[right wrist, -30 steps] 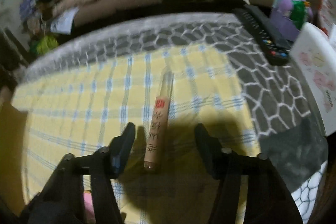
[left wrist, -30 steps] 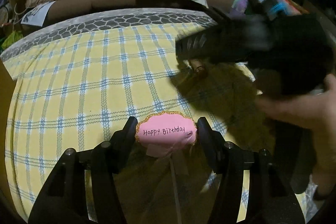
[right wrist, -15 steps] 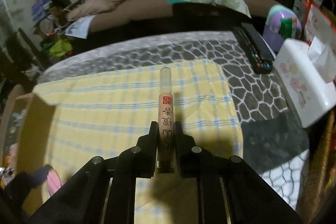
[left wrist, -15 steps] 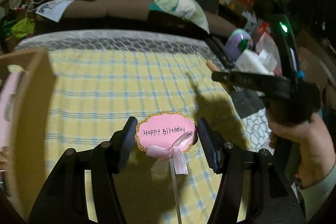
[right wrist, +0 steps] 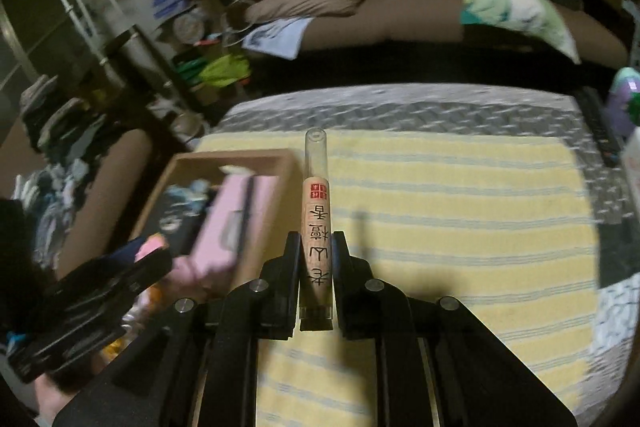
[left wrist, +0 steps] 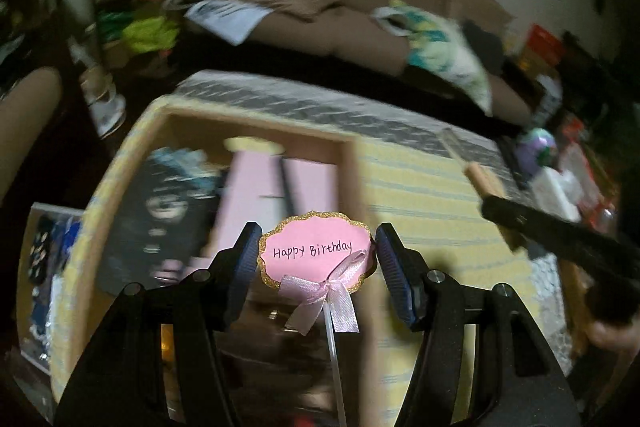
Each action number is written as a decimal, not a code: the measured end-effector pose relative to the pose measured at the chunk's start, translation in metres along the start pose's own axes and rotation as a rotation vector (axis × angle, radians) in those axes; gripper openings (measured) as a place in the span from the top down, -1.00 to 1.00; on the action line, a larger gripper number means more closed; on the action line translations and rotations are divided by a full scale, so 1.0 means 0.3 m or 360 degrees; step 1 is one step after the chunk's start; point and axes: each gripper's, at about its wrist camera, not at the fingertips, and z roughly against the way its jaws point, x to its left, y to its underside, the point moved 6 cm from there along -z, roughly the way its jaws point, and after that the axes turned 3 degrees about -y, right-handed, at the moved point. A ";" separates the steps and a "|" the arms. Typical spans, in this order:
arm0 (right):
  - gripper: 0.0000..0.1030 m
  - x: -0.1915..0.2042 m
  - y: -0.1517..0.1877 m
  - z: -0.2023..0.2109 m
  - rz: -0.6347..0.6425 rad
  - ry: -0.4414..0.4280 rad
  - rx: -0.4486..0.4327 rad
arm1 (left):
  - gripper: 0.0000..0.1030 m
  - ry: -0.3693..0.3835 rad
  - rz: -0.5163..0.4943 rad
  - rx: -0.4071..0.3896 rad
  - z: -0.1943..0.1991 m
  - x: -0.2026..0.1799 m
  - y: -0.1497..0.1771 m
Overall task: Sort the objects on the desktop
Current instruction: 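Carry the wooden tube and pink lollipop into the box and open both tools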
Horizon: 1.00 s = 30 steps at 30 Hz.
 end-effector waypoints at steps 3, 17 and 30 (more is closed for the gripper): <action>0.73 0.098 -0.007 -0.100 -0.0010 -0.0062 0.0045 | -0.08 -0.0045 0.0086 0.0068 -0.077 0.133 -0.001; 0.71 0.214 -0.022 -0.467 0.0039 0.0036 0.0177 | -0.16 0.0031 0.0254 0.0204 -0.292 0.252 -0.012; 0.13 0.190 -0.008 -0.338 0.0067 0.0087 0.0109 | -0.61 0.0046 0.0284 0.0189 -0.153 0.285 0.013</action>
